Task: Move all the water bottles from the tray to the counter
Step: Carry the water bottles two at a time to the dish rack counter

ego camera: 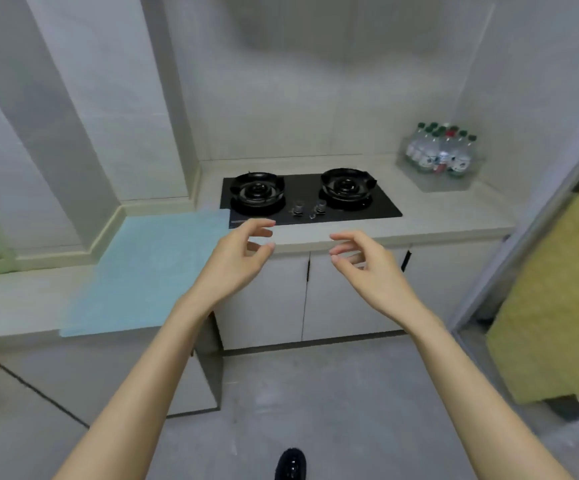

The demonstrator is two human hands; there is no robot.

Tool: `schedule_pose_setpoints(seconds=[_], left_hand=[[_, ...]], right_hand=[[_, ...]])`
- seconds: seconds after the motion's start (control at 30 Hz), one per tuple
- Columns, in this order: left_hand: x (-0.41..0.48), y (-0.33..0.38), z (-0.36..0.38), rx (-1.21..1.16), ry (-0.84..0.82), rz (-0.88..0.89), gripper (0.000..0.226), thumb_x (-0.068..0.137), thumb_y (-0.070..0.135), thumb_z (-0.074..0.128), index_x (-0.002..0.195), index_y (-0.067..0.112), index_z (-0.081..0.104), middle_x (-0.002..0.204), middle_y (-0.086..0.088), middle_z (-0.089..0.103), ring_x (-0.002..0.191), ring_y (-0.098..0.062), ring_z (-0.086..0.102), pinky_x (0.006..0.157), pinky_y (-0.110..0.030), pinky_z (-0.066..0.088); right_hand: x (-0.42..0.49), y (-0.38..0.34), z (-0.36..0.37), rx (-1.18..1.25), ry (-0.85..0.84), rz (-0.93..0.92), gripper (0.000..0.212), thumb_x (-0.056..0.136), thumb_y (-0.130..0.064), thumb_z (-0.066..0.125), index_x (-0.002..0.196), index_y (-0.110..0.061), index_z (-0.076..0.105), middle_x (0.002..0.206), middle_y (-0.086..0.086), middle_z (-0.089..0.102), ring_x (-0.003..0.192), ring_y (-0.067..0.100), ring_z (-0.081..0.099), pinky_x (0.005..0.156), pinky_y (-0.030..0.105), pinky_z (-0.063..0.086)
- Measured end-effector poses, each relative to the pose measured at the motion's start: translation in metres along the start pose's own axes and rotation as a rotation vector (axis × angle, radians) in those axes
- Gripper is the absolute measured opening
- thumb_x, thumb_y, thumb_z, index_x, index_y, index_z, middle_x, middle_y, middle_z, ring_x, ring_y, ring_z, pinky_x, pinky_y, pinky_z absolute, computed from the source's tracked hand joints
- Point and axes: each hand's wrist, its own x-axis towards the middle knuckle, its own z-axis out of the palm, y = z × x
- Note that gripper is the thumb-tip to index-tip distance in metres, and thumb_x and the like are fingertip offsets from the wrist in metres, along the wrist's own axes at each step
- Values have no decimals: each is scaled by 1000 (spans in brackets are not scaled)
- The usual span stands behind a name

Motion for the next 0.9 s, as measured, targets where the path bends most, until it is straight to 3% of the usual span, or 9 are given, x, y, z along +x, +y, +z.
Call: schedule_pose_setpoints(seconds=[0.13, 0.37, 0.53, 0.67, 0.9], left_hand=[[84, 10, 57, -17, -101, 87, 34, 93, 21, 56, 127, 26, 53, 118, 9, 61, 93, -4, 61, 76, -7, 42], [229, 42, 157, -90, -283, 198, 33, 93, 23, 56, 126, 29, 54, 117, 11, 61, 90, -2, 61, 68, -7, 43], [313, 71, 222, -116, -356, 278, 34, 94, 19, 55, 127, 25, 55, 116, 9, 62, 95, -2, 59, 75, -5, 40], [366, 90, 267, -135, -415, 309, 33, 94, 17, 55, 126, 23, 55, 117, 6, 63, 101, -11, 60, 86, -16, 44], [459, 117, 362, -123, -428, 306, 33, 93, 21, 56, 127, 23, 56, 115, 9, 61, 95, -11, 61, 77, -11, 43]], right_hand=[[42, 47, -47, -42, 118, 67, 27, 91, -20, 58, 116, -30, 57, 98, -12, 64, 84, 7, 62, 67, 5, 43], [120, 118, -129, -148, 270, 168, 27, 91, -22, 57, 114, -36, 54, 101, -14, 63, 90, 4, 62, 73, 11, 47], [167, 161, -183, -203, 335, 227, 29, 92, -19, 57, 120, -28, 54, 105, -10, 62, 88, 3, 62, 71, 6, 44], [201, 193, -221, -251, 355, 245, 31, 92, -21, 57, 123, -26, 53, 108, -8, 61, 89, 7, 62, 77, 17, 46], [272, 267, -305, -271, 364, 250, 31, 93, -21, 57, 123, -26, 53, 111, -8, 60, 89, 8, 61, 83, 26, 50]])
